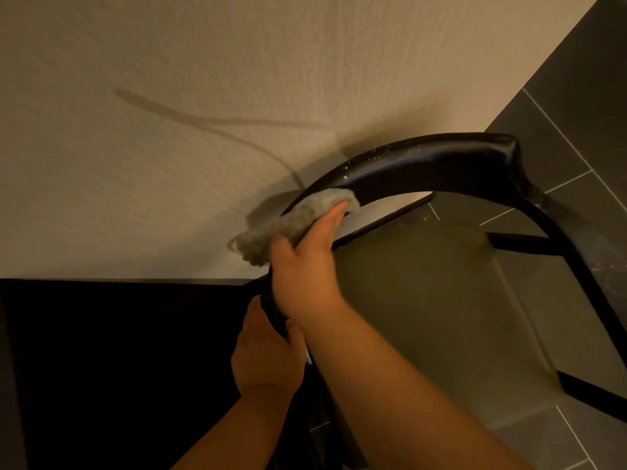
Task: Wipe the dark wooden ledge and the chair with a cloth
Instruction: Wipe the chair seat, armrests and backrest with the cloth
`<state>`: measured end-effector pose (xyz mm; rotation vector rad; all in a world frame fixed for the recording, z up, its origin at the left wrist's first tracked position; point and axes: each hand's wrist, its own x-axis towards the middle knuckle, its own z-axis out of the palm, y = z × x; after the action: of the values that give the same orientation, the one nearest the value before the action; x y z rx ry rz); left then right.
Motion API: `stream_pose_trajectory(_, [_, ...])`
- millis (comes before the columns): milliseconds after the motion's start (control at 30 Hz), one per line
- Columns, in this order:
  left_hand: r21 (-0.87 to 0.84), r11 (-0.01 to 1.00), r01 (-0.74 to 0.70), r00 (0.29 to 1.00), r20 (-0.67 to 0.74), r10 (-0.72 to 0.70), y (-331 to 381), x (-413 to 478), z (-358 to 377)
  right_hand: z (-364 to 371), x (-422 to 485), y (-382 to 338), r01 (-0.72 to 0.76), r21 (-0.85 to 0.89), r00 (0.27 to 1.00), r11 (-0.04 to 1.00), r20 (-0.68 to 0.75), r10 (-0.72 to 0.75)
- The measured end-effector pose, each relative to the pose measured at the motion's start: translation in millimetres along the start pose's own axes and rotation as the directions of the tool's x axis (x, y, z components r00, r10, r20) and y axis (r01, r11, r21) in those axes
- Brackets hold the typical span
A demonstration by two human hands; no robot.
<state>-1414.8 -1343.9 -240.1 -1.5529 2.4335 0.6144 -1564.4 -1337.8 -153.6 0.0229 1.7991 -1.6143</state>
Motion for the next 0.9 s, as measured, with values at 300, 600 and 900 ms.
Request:
stream_pose_trajectory(300, [-0.116, 0.993, 0.003, 0.999, -0.034, -0.007, 6, -2, -7, -3, 20, 21, 0.214, -0.222, 0.953, 0.951, -0.165, -0.253])
stream_pose_trajectory(600, [-0.098, 0.995, 0.009, 0.999, -0.035, -0.012, 8, -3, -6, -8, 59, -41, 0.005, 0.254, 0.879, 0.967, -0.461, 0.116])
stream_pose_trajectory(900, [-0.075, 0.996, 0.046, 0.999, 0.007, -0.046, 7, -1, -5, 15, 33, -17, -0.036, 0.013, 0.967, 0.999, -0.254, 0.038])
